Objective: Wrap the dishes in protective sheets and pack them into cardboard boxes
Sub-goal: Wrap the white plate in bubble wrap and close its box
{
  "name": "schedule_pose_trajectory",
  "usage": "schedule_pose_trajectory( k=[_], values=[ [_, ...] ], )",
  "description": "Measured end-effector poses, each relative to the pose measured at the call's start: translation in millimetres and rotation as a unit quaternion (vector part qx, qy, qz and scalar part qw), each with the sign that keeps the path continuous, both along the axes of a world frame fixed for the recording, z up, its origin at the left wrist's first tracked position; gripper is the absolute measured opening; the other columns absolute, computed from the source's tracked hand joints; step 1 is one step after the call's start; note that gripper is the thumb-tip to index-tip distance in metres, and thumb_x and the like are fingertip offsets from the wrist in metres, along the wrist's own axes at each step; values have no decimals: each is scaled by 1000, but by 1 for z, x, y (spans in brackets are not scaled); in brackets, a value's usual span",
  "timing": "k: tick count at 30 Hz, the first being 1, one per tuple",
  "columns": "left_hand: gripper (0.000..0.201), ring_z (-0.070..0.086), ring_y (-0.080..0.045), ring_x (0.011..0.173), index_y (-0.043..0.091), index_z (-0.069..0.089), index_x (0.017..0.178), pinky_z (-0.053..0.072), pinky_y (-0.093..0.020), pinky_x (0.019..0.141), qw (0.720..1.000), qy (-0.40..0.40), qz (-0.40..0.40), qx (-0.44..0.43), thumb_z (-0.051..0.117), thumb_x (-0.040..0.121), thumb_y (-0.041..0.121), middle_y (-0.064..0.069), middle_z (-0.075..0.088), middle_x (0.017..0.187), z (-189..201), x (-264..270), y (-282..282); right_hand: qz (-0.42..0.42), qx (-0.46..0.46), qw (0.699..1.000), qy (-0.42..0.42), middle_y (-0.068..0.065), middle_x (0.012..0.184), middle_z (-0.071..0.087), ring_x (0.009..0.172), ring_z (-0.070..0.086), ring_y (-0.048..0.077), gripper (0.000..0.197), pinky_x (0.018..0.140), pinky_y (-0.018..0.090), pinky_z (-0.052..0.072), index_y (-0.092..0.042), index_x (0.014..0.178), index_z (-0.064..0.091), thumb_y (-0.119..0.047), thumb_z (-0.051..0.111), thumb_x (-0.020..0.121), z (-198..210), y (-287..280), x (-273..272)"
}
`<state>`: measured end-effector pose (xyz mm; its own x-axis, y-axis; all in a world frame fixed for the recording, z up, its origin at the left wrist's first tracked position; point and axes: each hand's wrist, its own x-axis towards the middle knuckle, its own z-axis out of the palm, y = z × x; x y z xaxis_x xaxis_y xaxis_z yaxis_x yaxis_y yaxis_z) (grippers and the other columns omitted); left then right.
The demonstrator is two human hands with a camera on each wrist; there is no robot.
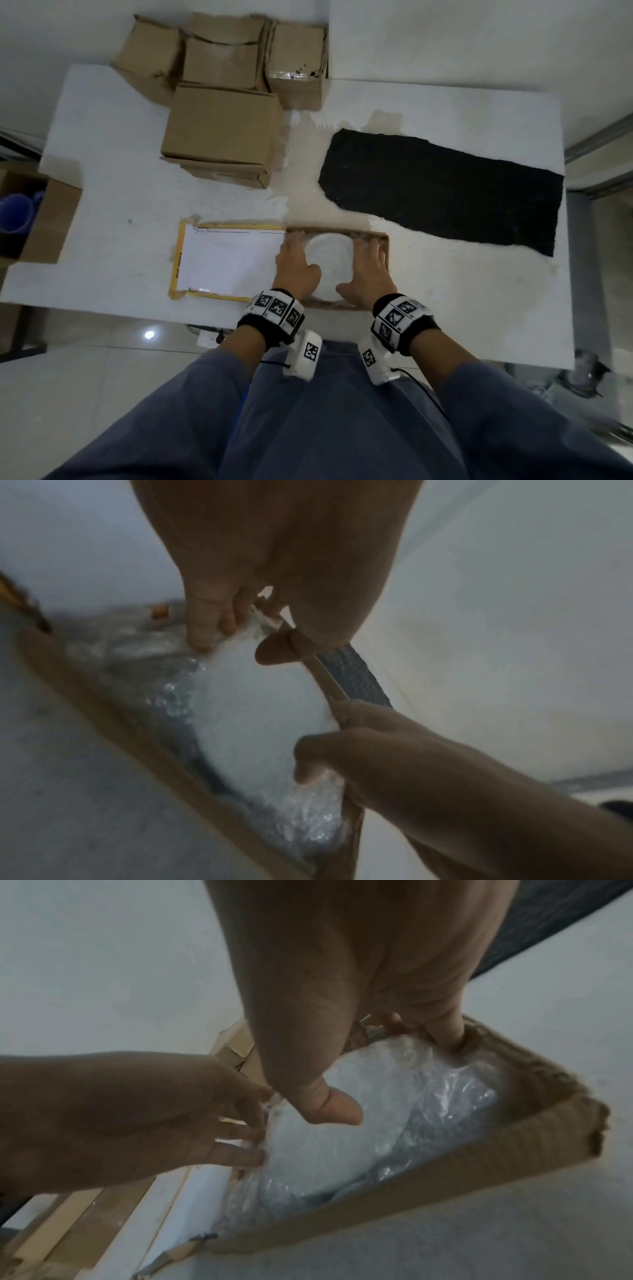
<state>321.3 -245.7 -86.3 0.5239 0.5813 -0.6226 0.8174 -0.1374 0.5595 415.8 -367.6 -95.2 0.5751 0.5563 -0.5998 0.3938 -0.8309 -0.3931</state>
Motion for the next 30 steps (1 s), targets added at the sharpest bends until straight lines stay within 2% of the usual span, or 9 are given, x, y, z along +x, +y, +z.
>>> schedule_pose_trajectory(
  k=[5, 10, 13, 15, 17, 19, 22, 26, 30],
  values=[
    [85, 18, -40, 136, 11, 9, 154, 24, -47, 116, 988, 125, -73, 46, 55, 83, 14, -18, 11, 155, -5, 13, -10, 23, -44, 999, 2, 22, 162, -12, 149, -7, 45, 123, 121, 50, 11, -11, 155, -10, -40, 79, 76, -3, 1, -9],
    [97, 6, -42, 146, 5, -1, 155, 16, -49, 120, 985, 150, -73, 49, 62, 83, 26, -22, 1, 158, -6, 21, -12, 22, -36, 999, 14, 22, 161, -8, 148, -5, 45, 125, 121, 50, 12, -11, 156, -9, -44, 80, 74, -4, 0, -5],
    [85, 9, -38, 148, 10, 8, 157, 13, -46, 122, 993, 85, -79, 21, 55, 89, 28, -22, 8, 160, -8, 8, -2, 19, 1, 999, 30, 20, 161, 3, 148, 6, 43, 111, 120, 51, 21, -13, 156, 4, -38, 77, 75, 1, -6, 3],
    [81, 21, -34, 146, 14, 22, 156, 18, -46, 121, 998, 7, -60, -3, 48, 82, 33, -18, 23, 158, -9, -7, 5, 11, 23, 999, 19, 18, 158, 14, 143, 26, 39, 94, 112, 46, 36, -13, 152, 20, -36, 74, 78, 5, -11, 9],
    [74, 28, -29, 142, 13, 36, 151, 21, -42, 121, 997, -68, -39, -8, 46, 78, 25, -14, 32, 153, -6, -23, 6, -1, 29, 1000, -5, 15, 155, 21, 132, 42, 36, 76, 101, 42, 44, -11, 144, 36, -35, 71, 81, 11, -14, 11],
    [57, 36, -26, 136, 11, 47, 142, 30, -33, 114, 996, -92, -4, 7, 52, 85, 12, -11, 36, 145, -1, -31, 6, -19, 34, 999, -15, 15, 155, 25, 127, 46, 34, 69, 99, 39, 44, -10, 139, 42, -37, 69, 82, 15, -13, 11],
    [51, 47, -25, 122, 13, 51, 139, 40, -32, 106, 998, -51, 29, 1, 58, 89, 7, -9, 38, 134, 1, -30, 5, -61, 28, 997, 30, 14, 151, 30, 128, 45, 34, 79, 100, 39, 43, -8, 144, 35, -38, 72, 81, 13, -9, 11],
    [62, 40, -31, 133, 8, 36, 149, 34, -38, 113, 999, -4, 1, -53, 56, 91, 11, -17, 38, 144, 1, -18, 2, -84, 1, 994, 74, 17, 153, 24, 139, 31, 35, 98, 111, 47, 38, -6, 151, 21, -41, 74, 77, 8, 0, 11],
    [69, 39, -32, 134, 9, 39, 147, 35, -43, 113, 997, 1, 16, -76, 57, 81, 19, -16, 41, 143, 4, -13, 0, -73, -37, 993, 86, 18, 160, 11, 146, 16, 37, 106, 117, 50, 30, -8, 155, 11, -45, 72, 78, 8, 8, 11]
  ],
)
